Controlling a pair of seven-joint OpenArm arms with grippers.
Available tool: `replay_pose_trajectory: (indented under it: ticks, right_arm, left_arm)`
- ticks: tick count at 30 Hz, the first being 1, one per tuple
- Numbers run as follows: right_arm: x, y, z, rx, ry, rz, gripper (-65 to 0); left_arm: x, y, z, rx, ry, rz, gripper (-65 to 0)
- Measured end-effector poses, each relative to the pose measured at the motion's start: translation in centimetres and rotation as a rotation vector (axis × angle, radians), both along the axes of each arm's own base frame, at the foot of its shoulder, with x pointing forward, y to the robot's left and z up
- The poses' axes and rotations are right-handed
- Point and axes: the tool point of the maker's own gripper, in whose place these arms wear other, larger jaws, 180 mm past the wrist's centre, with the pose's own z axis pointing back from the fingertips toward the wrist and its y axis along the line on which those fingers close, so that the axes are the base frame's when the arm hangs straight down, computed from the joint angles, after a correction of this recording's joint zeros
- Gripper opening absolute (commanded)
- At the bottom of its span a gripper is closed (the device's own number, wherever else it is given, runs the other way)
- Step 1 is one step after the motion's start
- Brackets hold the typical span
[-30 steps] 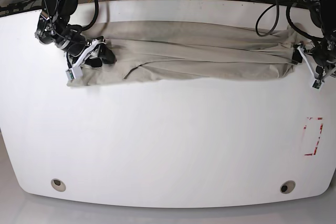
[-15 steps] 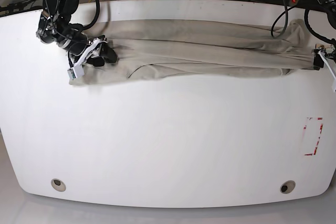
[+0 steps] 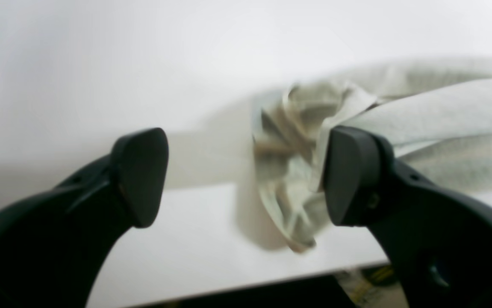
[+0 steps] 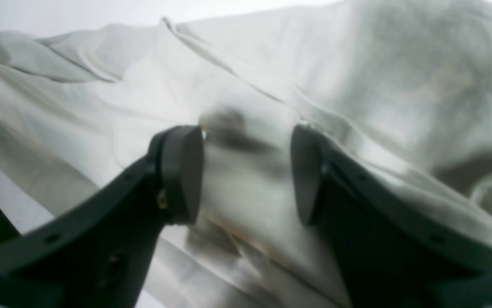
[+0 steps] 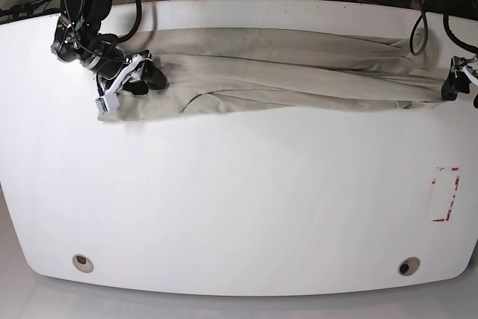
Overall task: Fold the T-shirt properly
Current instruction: 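Release the shirt with the left gripper and regrasp its folded end, then adjust the left gripper grip on the strip end and tuck it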
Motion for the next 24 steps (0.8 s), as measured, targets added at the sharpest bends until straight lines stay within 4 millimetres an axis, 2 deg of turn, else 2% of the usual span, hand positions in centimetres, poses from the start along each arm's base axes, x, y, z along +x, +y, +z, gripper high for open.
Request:
replay_pose_trajectory:
  ticks: [3,6,14,17,19,24]
  right_arm:
    - [0.0,-0.1,0.0,-0.002,0.0,-0.001,-32.3]
    - [0.0,-0.1,0.0,-0.001,-0.001,-0.001,-32.3]
    - [0.0,-0.1,0.0,-0.003,-0.001,-0.002,-32.3]
    - [0.0,-0.1,0.0,-0.004,0.0,-0.002,-32.3]
    - [0.0,-0.2,0.0,-0.005,0.0,-0.002,-32.3]
    - [0.0,-0.1,0.0,-0.004,-0.001,-0.002,-32.3]
  left_arm:
    - [-0.5,-1.0,-0.8,-0.074,0.012,-0.021,-13.2]
    - [-0.7,-2.2,-0.7,-0.139,-0.014,-0.046,-13.2]
    - [-1.5,-2.8,-0.6,-0.195,-0.018,-0.067,-13.2]
    - [-1.1,-2.7,-0.3,-0.181,-0.023,-0.071,-13.2]
    - [-0.6,-3.0,-0.9,-0.158,-0.005,-0.078,-13.2]
    - [2.0,-5.5,-1.7,-0.159,-0.012,-0.122,-13.2]
